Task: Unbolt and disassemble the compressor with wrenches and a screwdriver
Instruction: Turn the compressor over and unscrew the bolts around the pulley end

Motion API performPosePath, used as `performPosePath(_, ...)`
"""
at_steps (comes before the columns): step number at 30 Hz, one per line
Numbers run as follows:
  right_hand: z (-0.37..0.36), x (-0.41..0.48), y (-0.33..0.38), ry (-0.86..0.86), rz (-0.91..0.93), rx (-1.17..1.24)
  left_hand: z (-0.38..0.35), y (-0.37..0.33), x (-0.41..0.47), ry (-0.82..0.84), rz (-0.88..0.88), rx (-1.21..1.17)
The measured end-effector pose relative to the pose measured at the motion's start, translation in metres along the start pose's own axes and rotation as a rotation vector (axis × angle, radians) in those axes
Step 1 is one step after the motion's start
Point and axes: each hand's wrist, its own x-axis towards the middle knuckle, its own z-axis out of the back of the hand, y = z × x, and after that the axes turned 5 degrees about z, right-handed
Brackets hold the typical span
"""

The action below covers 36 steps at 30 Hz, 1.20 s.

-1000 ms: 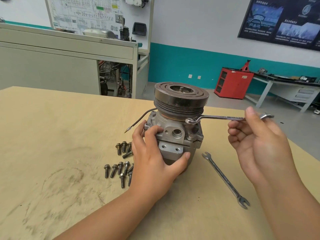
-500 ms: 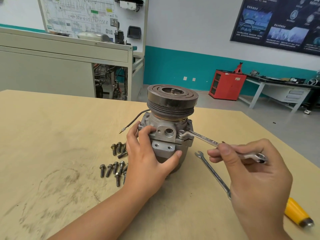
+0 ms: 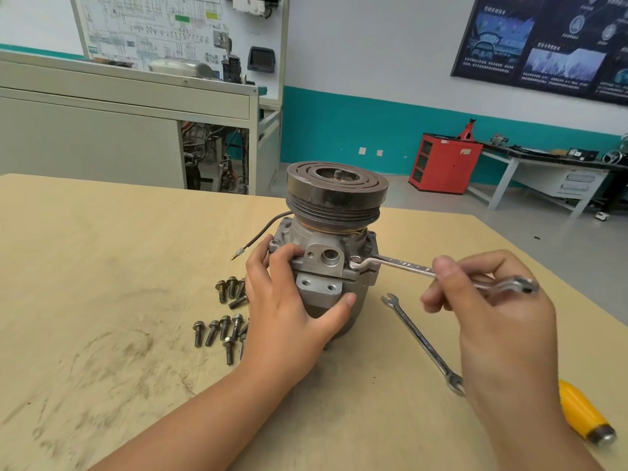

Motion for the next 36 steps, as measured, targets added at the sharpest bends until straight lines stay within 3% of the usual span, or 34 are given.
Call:
performPosePath(3,0.000,0.020,-0.018,0.018,-0.332,0.297,0.000,0.000,0.000,0.001,0.004,-0.002)
performPosePath(6,-0.008,0.038,-0.034,0.049,-0.496,0.369,0.000,-0.001,0.000,0.004,0.005,0.006)
performPosePath(19,-0.057,0.090,-0.055,0.248,-0.726,0.276,-0.001,0.000,0.000,-0.002,-0.003,0.008)
performPosePath(22,-0.047,0.095,-0.052,0.255,-0.763,0.371,-0.001,-0.001,-0.001,-0.004,-0.012,0.006)
performPosePath(26,-0.029,0.089,-0.035,0.121,-0.803,0.596,-0.001,-0.001,-0.001,-0.009,-0.020,-0.009)
performPosePath(30,-0.010,0.065,-0.017,0.185,-0.667,0.579,-0.001,-0.002,-0.001,-0.012,-0.013,-0.006)
performPosePath(33,-0.001,0.040,-0.008,0.240,-0.376,0.400,-0.001,-0.002,-0.001,-0.017,-0.014,-0.005)
performPosePath(36,0.000,0.017,0.002,0.193,-0.050,0.122,0.000,-0.001,0.000,-0.015,-0.016,-0.001)
